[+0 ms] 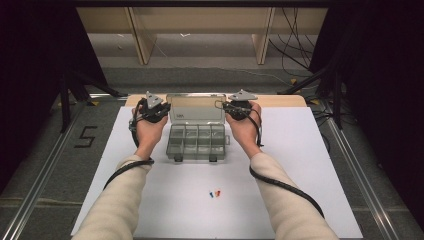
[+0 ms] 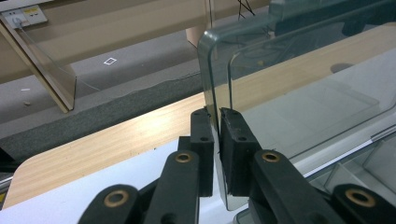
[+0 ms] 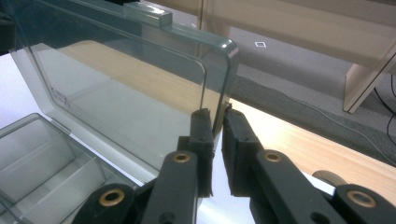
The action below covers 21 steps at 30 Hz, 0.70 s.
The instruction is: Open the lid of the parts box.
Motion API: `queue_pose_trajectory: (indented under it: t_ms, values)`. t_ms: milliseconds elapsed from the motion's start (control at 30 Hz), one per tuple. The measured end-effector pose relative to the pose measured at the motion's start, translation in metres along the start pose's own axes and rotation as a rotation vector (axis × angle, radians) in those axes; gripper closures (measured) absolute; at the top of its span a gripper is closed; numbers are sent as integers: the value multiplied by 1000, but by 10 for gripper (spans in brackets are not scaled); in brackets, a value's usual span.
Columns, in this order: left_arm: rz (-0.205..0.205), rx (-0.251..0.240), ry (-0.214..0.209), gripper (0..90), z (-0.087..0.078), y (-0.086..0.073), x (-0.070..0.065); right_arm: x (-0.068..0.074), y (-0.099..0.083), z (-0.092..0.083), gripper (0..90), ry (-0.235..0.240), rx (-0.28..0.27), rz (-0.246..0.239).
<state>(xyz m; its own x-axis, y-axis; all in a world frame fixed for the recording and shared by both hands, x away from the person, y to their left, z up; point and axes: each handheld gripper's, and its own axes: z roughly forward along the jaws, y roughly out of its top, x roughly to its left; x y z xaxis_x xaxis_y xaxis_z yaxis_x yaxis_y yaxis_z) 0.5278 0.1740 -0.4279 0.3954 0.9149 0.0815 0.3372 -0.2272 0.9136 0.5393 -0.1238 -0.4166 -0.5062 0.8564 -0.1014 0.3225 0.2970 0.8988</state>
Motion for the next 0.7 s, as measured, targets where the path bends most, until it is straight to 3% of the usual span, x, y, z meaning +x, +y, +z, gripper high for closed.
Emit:
queue_pose_trajectory:
  t_ms: [700]
  values:
    - [5, 37, 4, 833, 9, -11, -2, 1, -13, 10, 829, -14, 6, 29]
